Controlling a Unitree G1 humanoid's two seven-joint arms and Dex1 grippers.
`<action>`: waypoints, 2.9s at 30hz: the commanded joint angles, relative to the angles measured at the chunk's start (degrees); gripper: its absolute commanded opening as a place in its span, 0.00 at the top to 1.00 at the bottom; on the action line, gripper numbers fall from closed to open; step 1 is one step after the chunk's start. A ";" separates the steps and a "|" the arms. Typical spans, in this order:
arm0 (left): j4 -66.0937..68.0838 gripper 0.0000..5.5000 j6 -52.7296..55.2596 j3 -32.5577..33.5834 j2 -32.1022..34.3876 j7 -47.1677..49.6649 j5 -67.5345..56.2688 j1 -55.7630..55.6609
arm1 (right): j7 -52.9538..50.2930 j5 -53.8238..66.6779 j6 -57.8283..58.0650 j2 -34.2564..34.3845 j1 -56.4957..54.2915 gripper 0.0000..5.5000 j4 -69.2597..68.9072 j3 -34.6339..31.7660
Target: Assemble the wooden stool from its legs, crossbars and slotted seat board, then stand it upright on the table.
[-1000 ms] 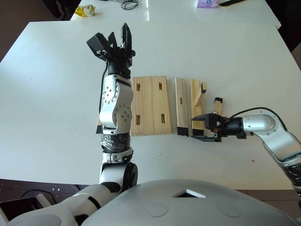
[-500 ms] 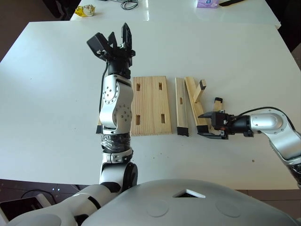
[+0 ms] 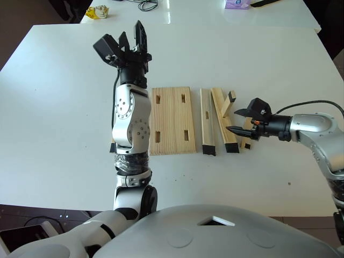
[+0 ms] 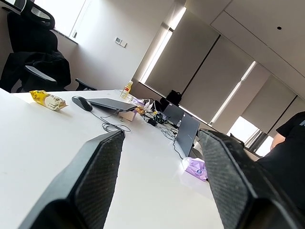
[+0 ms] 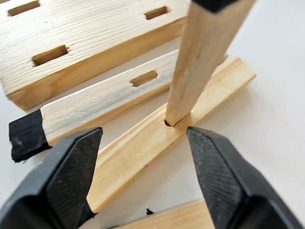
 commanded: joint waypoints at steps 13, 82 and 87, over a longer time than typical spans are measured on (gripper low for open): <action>-0.90 0.48 0.40 -5.07 -6.84 2.45 0.03 11.42 | -24.71 -2.66 38.83 23.67 -4.51 0.41 -11.99 -5.87; -5.43 0.48 8.17 7.88 5.15 -0.74 -17.17 4.47 | -22.58 10.63 13.36 27.78 -26.00 0.62 13.74 -18.27; -2.79 0.48 16.68 8.67 8.40 -9.26 -28.65 2.26 | -13.50 17.08 4.79 28.59 -32.15 0.62 26.68 -22.38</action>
